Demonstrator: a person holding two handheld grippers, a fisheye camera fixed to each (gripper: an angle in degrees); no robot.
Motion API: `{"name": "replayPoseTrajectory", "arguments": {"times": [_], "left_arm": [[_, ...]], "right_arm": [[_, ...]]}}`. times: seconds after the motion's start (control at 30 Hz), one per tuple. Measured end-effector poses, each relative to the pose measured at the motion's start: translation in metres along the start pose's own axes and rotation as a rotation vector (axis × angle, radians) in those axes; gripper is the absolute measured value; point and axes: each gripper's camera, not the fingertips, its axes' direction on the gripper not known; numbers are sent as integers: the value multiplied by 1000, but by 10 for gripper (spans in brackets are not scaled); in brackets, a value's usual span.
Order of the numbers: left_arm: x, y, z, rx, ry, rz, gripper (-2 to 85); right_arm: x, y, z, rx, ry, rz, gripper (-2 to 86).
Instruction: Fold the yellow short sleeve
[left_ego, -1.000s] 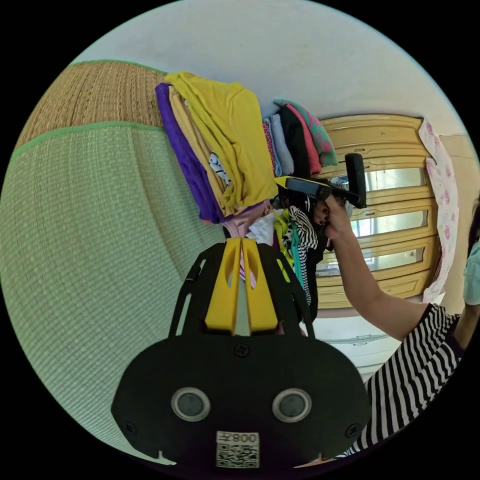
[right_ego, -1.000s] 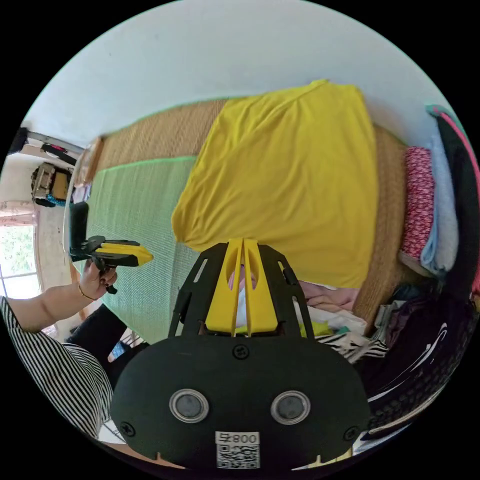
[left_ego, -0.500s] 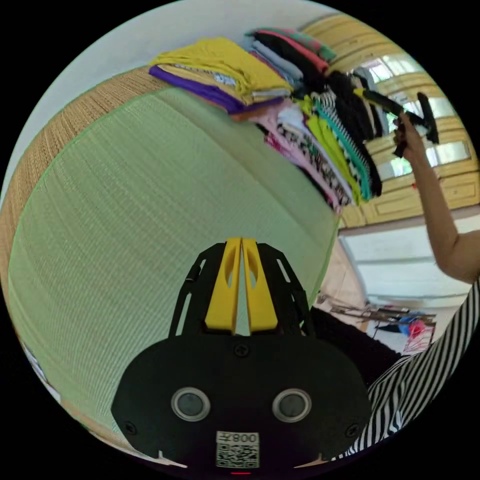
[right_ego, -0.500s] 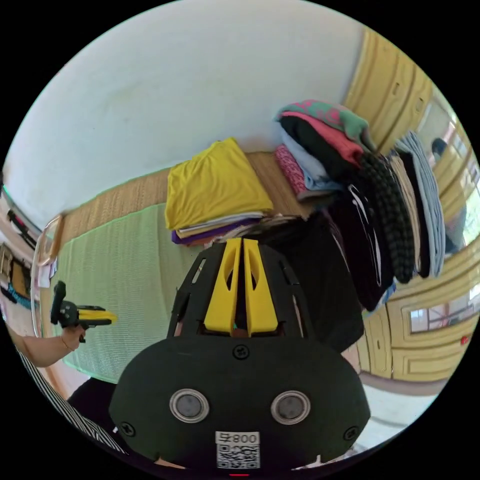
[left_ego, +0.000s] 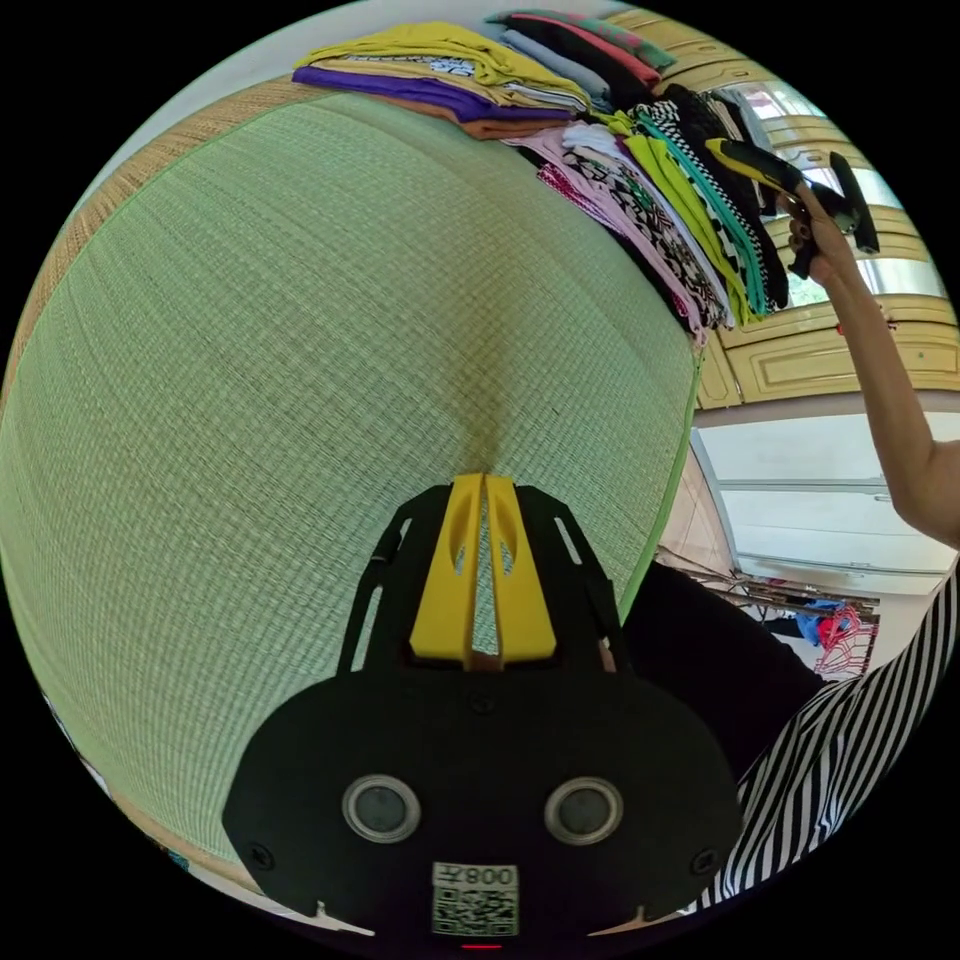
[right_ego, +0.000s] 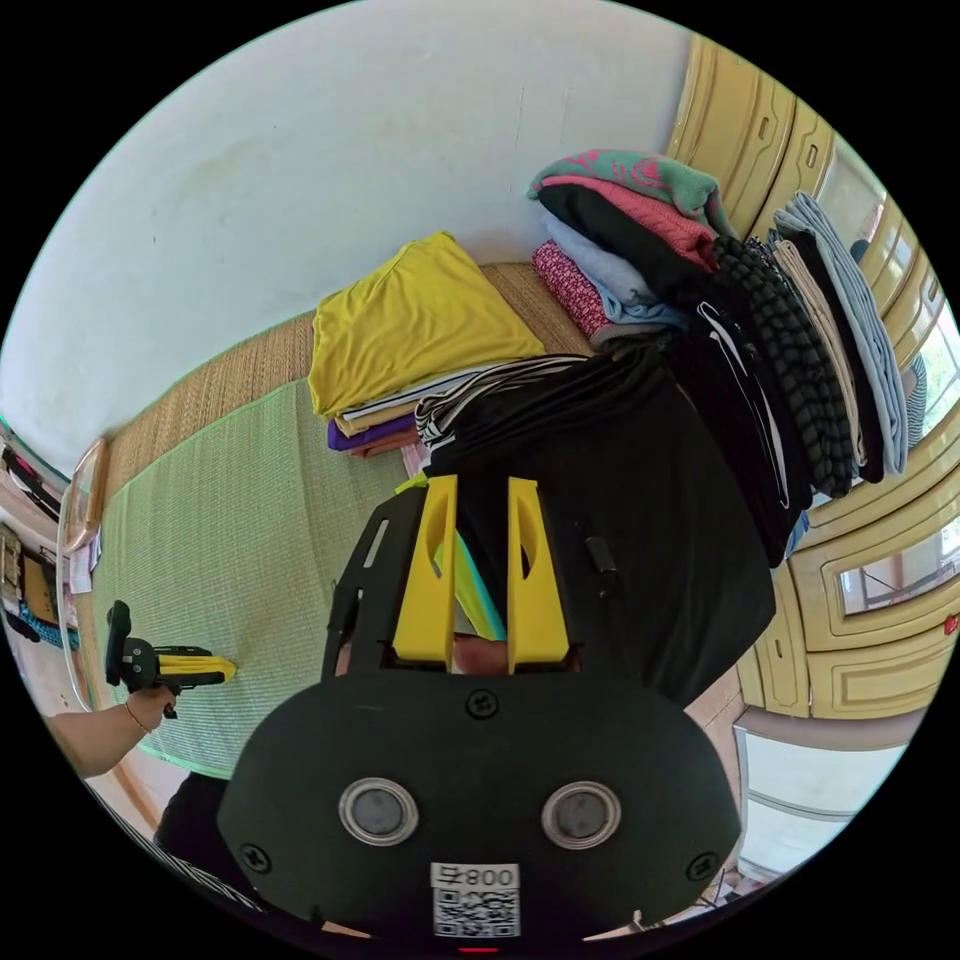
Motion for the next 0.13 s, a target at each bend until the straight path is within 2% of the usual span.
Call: {"name": "replayPoseTrajectory", "arguments": {"times": [0.13], "left_arm": [[4,24,19,-19,-35,24,2]], "right_arm": [[11,19,14,-4,-13,13,82]]}}
